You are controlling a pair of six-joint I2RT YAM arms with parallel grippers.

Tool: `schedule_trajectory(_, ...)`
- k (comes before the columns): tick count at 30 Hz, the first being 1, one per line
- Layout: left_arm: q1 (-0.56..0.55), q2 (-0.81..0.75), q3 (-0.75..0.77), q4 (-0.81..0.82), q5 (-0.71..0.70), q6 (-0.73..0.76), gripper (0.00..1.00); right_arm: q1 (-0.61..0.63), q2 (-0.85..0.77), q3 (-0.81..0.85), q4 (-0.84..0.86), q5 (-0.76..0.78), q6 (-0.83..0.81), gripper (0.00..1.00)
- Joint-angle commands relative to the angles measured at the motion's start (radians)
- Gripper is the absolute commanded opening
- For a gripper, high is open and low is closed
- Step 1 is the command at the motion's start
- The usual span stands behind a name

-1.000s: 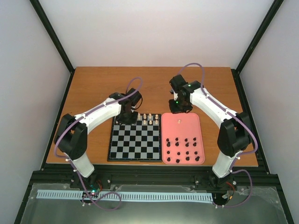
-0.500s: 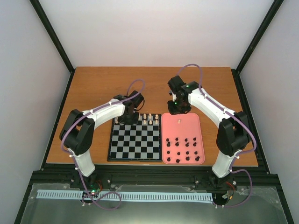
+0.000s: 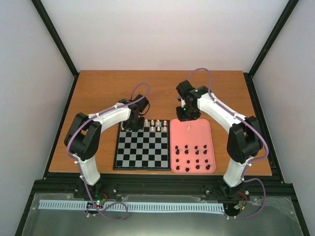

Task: Set up the chess pieces on the board
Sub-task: Place the chess piece on the chessboard.

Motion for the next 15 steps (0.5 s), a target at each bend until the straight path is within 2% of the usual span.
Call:
schedule_trajectory(1, 0.023, 0.021, 0.005, 0.021, 0.016, 0.009, 0.07, 0.010, 0.020, 0.019, -0.005, -0.009, 0.006, 0.05)
schedule_trajectory(10, 0.028, 0.041, 0.010, 0.026, 0.029, 0.019, 0.07, 0.010, 0.036, 0.029, -0.010, -0.014, 0.005, 0.05)
schedule_trajectory(15, 0.028, 0.041, 0.013, 0.017, 0.043, 0.032, 0.14, 0.010, 0.042, 0.032, -0.012, -0.016, 0.004, 0.06)
